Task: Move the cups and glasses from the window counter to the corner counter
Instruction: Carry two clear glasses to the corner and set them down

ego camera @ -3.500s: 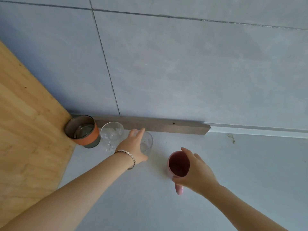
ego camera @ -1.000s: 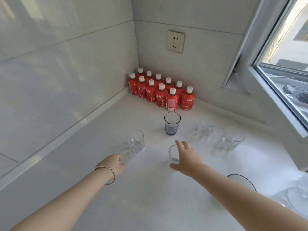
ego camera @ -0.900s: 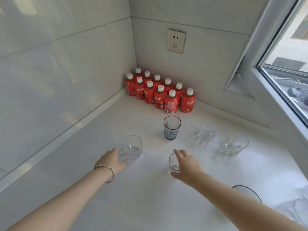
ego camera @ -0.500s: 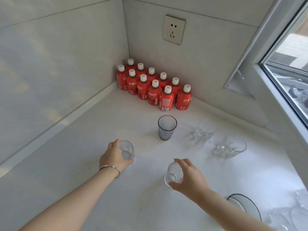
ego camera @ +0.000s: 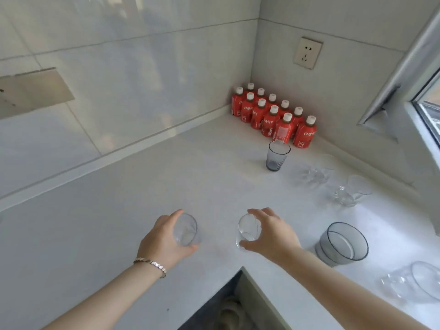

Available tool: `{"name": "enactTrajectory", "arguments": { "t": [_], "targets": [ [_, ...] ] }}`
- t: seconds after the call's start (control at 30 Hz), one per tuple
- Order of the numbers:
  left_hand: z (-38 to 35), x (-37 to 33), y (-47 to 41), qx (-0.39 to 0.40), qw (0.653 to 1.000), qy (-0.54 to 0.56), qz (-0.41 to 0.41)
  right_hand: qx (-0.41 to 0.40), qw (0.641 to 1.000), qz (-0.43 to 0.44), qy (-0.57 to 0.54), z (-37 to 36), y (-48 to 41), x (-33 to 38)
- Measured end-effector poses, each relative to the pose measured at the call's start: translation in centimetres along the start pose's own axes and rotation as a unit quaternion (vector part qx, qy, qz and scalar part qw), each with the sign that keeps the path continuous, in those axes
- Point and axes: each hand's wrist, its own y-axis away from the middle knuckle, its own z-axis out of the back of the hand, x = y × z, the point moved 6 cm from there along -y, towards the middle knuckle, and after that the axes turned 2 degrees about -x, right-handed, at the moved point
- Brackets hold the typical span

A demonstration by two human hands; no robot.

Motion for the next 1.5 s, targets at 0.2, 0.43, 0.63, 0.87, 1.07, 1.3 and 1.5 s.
{"name": "enactTrajectory", "arguments": {
  "t": [0.2, 0.43, 0.63, 0.87, 1.07, 1.3, 1.5],
  "targets": [
    [4.7, 8.8, 11.4, -0.046, 0.997, -0.001, 0.061, 0.024, 0.996, 0.086, 0.013, -4.5, 6.6, 8.5],
    [12.2, 21.4, 20.7, -0.127, 0.979, 0.002, 0.16, 0.089, 0.972, 0.207, 0.065, -11.8, 11.6, 22.2],
    [18.9, 34.7, 26.6, -0.17, 0.952, 0.021, 0.252, 0.138, 0.945, 0.282, 0.092, -20.0, 14.1, 36.1],
    [27.1, 49.9, 29.5, -0.178, 0.937, 0.013, 0.299, 0.182, 0.938, 0.285, 0.072, -30.4, 14.8, 50.6],
    [30.5, 58.6, 28.9, -0.16, 0.932, 0.025, 0.325, 0.196, 0.944, 0.256, 0.068, -36.7, 13.1, 58.0],
    [32.2, 62.7, 25.7, -0.159, 0.931, 0.042, 0.326, 0.168, 0.953, 0.246, 0.06, -40.7, 4.9, 66.1],
    [33.4, 64.0, 22.5, -0.182, 0.919, 0.05, 0.346, 0.126, 0.96, 0.247, 0.028, -43.1, -3.0, 73.7]
  ]
}}
